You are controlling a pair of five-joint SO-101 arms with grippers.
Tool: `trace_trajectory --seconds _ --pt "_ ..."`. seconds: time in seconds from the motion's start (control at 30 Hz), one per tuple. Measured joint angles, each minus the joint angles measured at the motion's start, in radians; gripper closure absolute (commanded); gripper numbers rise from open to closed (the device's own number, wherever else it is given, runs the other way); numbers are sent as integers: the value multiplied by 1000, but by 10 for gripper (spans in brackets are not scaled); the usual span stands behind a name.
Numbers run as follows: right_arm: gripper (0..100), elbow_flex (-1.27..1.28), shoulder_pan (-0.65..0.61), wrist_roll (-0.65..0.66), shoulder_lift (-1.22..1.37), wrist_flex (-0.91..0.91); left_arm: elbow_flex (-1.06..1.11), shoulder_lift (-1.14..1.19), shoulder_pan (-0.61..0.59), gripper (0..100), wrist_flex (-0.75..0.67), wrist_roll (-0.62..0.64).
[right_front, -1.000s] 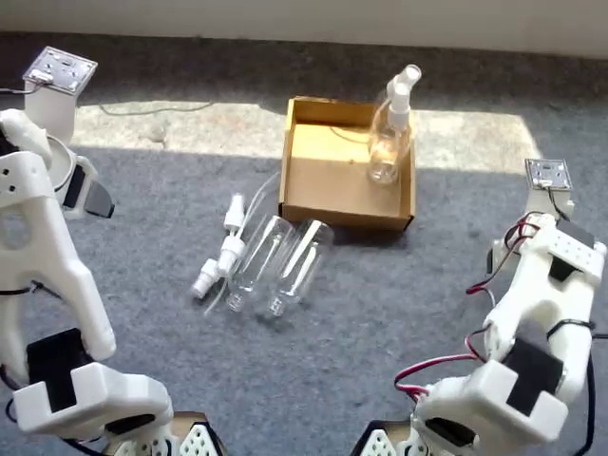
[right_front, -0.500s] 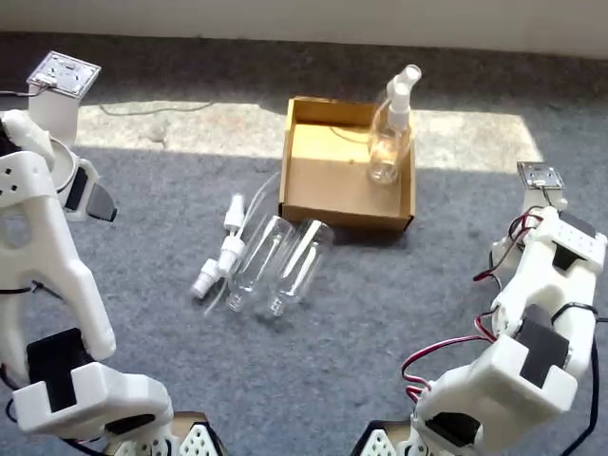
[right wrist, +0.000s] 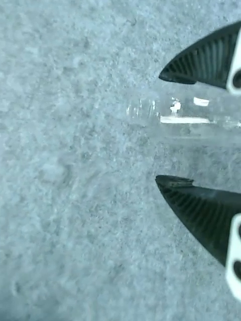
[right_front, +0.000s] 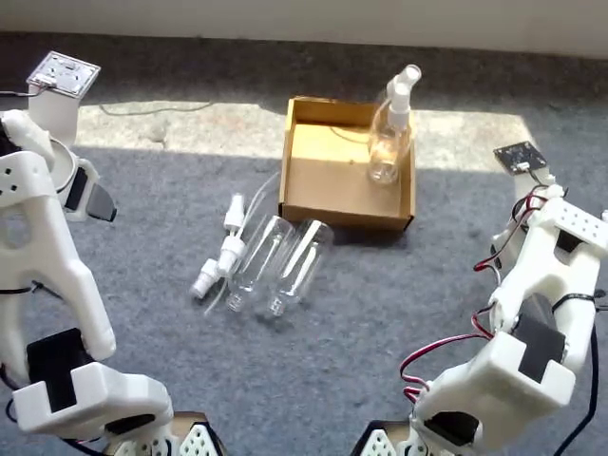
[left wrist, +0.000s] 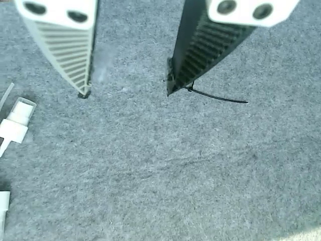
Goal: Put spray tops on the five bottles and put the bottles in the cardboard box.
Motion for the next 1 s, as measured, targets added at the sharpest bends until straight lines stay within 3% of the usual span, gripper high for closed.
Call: trace_trajectory --seconds 0.37,0.67,1.0 --pt "757 -242 48 6 233 78 0 0 0 777 0 0" --pt "757 -397 64 247 235 358 0 0 0 777 0 0" --pt "757 -411 100 305 235 419 0 0 0 777 0 0"
